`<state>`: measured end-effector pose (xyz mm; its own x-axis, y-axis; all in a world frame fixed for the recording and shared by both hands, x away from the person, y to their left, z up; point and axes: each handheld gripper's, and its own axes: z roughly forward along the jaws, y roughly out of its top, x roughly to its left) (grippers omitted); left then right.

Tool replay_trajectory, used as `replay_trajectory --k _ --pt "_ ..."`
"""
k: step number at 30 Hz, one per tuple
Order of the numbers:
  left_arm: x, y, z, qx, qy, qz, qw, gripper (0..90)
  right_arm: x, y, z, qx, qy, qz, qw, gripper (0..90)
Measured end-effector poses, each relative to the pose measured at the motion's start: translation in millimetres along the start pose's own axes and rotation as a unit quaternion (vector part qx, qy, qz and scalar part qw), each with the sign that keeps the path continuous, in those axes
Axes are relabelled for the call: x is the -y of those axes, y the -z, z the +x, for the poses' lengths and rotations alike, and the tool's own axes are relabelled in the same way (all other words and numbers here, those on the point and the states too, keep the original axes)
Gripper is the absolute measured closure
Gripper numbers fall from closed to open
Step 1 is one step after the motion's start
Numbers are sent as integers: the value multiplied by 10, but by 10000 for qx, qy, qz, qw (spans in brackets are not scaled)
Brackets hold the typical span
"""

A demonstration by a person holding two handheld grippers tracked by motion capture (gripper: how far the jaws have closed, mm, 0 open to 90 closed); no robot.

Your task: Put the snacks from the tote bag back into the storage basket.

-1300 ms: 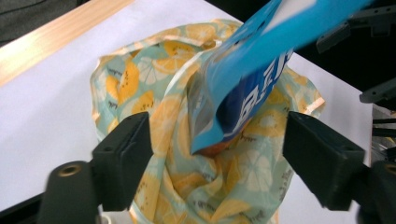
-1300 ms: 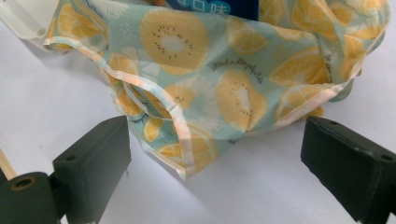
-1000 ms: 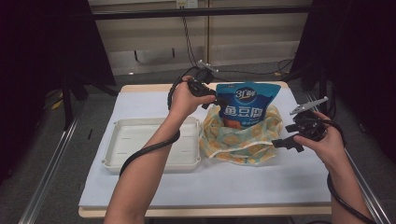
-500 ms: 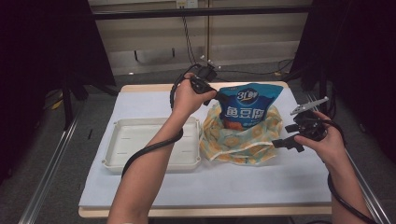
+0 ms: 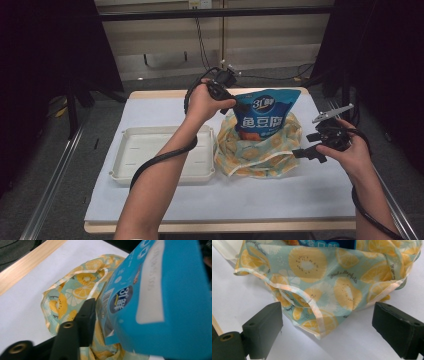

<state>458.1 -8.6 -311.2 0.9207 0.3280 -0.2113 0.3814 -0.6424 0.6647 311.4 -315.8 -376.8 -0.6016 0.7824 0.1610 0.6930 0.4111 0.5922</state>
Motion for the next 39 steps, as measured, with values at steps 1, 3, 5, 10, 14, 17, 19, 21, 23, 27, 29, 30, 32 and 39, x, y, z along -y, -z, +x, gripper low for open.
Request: replay_trajectory --k 1,3,5,10,14,17,19,21,23,27,29,30,32,39 --pt "-8 -21 4 3 -24 21 10000 465 2 0 -4 9 27 -6 10000 90" --pt "-26 -58 10 7 -120 100 9999 461 6 0 -10 -3 14 -7 10000 90" --pt "-49 -88 7 61 -139 99 9998 461 8 4 -9 -4 -38 16 10000 90" --pt "-98 -123 -7 73 -112 162 9998 490 19 9 -25 -10 -33 2 10000 92" --pt "-119 -133 3 96 -122 157 9998 511 21 -10 -26 -27 -49 27 10000 92" --pt "-133 -120 17 107 -243 255 9993 611 27 -37 -41 -23 -29 41 10000 92" --pt "-142 -117 4 151 -266 220 9993 710 30 -31 -48 8 -48 38 10000 92" --pt "-162 -102 -12 100 -444 364 9983 775 31 -16 -50 14 -31 28 10000 93" --pt "-174 -114 -49 99 -489 378 9980 806 32 7 -55 40 -69 12 10000 93" --pt "-197 -107 -59 126 -521 462 9975 817 39 21 -57 42 -61 -21 10000 93" --pt "-191 -101 -60 128 -450 384 9982 793 38 26 -53 36 -63 -25 10000 93" --pt "-189 -89 -55 149 -384 277 9988 745 38 27 -53 43 -60 -26 10000 93" --pt "-204 -49 -64 123 -386 196 9990 690 39 28 -51 42 -61 -16 10000 93" --pt "-237 -73 -77 78 -361 203 9991 573 27 8 -40 29 -24 -22 10000 93"
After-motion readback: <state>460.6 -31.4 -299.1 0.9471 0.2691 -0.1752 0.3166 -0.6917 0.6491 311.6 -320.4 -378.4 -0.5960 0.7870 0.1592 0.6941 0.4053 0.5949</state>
